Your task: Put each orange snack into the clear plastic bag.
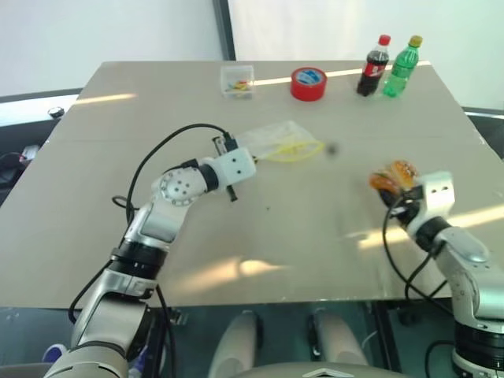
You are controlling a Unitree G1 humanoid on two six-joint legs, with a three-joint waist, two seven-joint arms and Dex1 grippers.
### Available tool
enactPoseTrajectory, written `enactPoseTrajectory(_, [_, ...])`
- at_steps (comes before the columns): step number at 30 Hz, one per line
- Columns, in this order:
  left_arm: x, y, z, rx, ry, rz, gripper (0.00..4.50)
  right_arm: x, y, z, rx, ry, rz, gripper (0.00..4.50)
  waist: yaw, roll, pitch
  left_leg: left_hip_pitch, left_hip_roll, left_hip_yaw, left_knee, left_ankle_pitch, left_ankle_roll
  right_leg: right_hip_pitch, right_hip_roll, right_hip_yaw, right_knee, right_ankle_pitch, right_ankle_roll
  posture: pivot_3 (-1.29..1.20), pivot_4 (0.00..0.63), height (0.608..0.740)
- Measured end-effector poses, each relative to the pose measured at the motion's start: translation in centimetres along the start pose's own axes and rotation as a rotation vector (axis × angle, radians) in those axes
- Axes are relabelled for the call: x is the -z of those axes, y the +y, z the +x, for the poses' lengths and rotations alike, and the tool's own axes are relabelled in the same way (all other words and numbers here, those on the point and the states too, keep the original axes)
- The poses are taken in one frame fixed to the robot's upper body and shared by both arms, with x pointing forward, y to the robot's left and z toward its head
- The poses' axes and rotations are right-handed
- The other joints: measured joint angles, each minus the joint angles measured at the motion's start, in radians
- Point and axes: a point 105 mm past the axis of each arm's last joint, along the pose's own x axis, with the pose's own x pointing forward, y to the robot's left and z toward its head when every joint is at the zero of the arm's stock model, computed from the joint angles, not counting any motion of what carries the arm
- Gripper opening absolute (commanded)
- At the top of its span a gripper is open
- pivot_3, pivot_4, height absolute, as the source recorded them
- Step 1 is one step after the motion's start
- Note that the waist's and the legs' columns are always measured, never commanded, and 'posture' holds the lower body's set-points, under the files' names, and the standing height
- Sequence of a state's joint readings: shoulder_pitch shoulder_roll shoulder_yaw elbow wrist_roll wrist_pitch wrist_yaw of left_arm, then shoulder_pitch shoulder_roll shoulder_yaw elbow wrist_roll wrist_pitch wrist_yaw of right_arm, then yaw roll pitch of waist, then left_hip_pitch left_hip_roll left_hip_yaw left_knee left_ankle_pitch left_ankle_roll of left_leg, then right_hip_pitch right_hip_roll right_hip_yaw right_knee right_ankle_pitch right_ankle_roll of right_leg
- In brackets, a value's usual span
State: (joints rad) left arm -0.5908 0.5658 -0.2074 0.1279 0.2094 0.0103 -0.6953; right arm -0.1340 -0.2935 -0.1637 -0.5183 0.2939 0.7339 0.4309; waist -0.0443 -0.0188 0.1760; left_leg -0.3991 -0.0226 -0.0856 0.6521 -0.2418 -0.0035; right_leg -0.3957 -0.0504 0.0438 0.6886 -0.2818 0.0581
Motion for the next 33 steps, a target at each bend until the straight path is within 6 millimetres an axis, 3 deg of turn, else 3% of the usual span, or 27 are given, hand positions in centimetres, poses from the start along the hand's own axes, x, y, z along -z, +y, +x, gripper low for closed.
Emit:
enactPoseTrajectory(3, [-0.1,-0.1,0.0,0.005,-0.006,-0.003,0.00,-1.5,3.0,2.3,-0.095,-0.028,-0.016,0.82,0.004,0.000,0.000,0.000,0.000,-0.001,0.001,0.000,0.000,0.000,-0.001,0.000,0.000,0.000,0.000,0.00,0.150,0.740])
enactPoseTrajectory(6, [-0.6,-0.2,0.0,0.016,-0.029,0.008,0.00,-2.4,4.6,4.9,-0.138,-0.046,0.010,0.82,0.004,0.000,0.000,0.000,-0.001,-0.001,0.001,0.000,0.000,0.000,-0.001,-0.001,0.000,0.000,0.000,0.00,0.150,0.740])
enactPoseTrajectory(14, [-1.6,-1.0,-0.3,0.049,-0.084,0.041,0.00,-0.6,4.9,8.3,-0.144,0.043,0.027,0.82,0.005,0.000,0.000,-0.001,-0.001,-0.001,0.000,0.000,0.000,-0.001,-0.002,-0.001,-0.001,0.000,0.000,0.00,0.150,0.740])
enactPoseTrajectory(21, [-3.1,-1.6,-0.7,0.069,-0.147,0.042,0.00,-0.3,5.5,9.1,-0.172,0.054,-0.011,0.82,0.003,0.000,0.000,-0.001,-0.001,-0.001,0.000,0.000,0.000,-0.001,-0.001,-0.001,-0.001,0.000,0.000,0.00,0.150,0.740])
enactPoseTrajectory(33, [-2.0,-0.5,-0.9,0.002,-0.088,0.005,0.00,-0.2,4.8,8.5,-0.136,0.068,0.126,0.82,0.003,0.000,0.000,-0.001,-0.001,-0.001,0.000,0.000,0.000,-0.001,-0.001,-0.001,-0.001,0.000,0.000,0.00,0.150,0.740])
